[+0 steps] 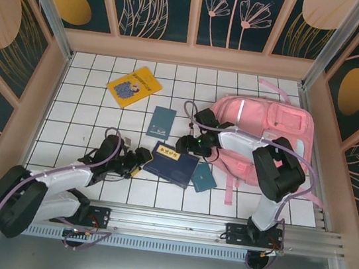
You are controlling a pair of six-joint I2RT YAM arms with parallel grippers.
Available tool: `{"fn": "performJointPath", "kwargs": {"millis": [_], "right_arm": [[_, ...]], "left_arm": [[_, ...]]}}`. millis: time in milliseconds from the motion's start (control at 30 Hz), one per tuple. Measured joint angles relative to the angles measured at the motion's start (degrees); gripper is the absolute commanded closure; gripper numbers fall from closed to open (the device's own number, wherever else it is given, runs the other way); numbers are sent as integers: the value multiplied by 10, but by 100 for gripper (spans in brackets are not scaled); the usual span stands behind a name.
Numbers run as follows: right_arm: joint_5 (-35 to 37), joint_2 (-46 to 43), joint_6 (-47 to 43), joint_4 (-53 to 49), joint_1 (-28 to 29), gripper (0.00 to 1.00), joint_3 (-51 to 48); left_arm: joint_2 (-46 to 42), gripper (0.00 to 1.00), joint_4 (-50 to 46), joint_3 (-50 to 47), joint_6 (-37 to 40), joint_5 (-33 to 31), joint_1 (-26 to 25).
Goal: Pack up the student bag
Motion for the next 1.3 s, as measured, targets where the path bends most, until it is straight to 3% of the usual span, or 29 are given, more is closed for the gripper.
{"fn": "performJointPath", "kwargs": {"millis": [200,333,533,733,967,1167,1300], "right_arm": [[-72,13,-16,14,0,38,-2],[-136,16,5,43,-9,55,-24],[-217,19,42,86,-22,89,-48],[-248,-4,63,108,-40,95,-51],[-259,-119,101,131,-95,95,-57],[-279,-202,147,155,-109,95,-57],[-285,-224,186,183,-109,95,-57]], "left_arm": [[61,22,81,8,-23,19,-3],[65,22,89,8,-28,22,-2],[64,21,88,8,-27,21,-2],[47,17,27,32,4,-1,-14],[-20,10,-33,61,55,-10,-18],[-35,8,90,59,38,58,-18],[-42,18,182,59,16,94,-18]]}}
